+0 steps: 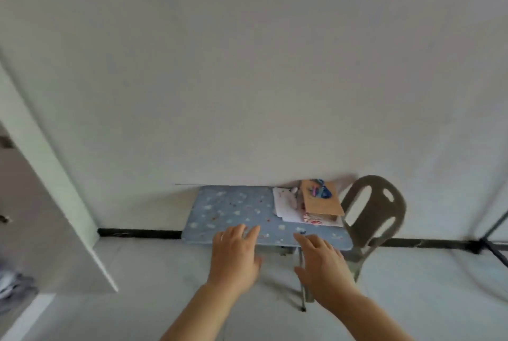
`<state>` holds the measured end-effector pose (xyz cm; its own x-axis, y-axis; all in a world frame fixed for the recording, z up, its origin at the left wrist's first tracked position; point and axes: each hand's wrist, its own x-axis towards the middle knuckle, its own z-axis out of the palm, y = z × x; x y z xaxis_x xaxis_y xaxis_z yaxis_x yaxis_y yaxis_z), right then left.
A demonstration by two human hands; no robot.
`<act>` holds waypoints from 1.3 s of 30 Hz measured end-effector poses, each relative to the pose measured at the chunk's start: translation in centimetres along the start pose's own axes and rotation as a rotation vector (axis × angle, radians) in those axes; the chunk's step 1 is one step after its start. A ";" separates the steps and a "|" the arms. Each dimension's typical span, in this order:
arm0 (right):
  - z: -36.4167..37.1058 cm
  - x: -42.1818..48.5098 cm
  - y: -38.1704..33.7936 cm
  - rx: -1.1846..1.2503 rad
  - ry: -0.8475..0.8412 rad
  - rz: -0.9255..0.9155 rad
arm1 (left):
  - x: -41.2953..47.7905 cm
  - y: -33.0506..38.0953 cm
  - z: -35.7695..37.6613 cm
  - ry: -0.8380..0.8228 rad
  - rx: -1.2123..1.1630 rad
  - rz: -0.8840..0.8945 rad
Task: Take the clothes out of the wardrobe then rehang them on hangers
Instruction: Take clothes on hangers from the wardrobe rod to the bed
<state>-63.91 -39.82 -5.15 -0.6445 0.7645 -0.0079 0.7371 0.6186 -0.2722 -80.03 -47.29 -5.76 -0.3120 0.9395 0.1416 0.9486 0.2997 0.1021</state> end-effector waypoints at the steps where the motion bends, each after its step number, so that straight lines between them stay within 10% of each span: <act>1: 0.7 1.3 -3.5 -0.005 -0.012 -0.068 | -1.1 -3.8 -0.8 0.019 0.009 -0.066; 15: 8.3 9.4 -42.1 -0.024 -0.137 -0.852 | -18.8 -35.7 -8.1 0.225 0.080 -0.850; 39: 11.3 27.1 -86.1 0.123 -0.061 -1.524 | -20.6 -69.7 -23.1 0.452 0.359 -1.283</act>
<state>-147.10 -74.43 7.17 -0.7587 -0.5746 0.3070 -0.6320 0.7635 -0.1330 -140.92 -91.32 6.96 -0.8835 -0.1299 0.4500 -0.0652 0.9855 0.1565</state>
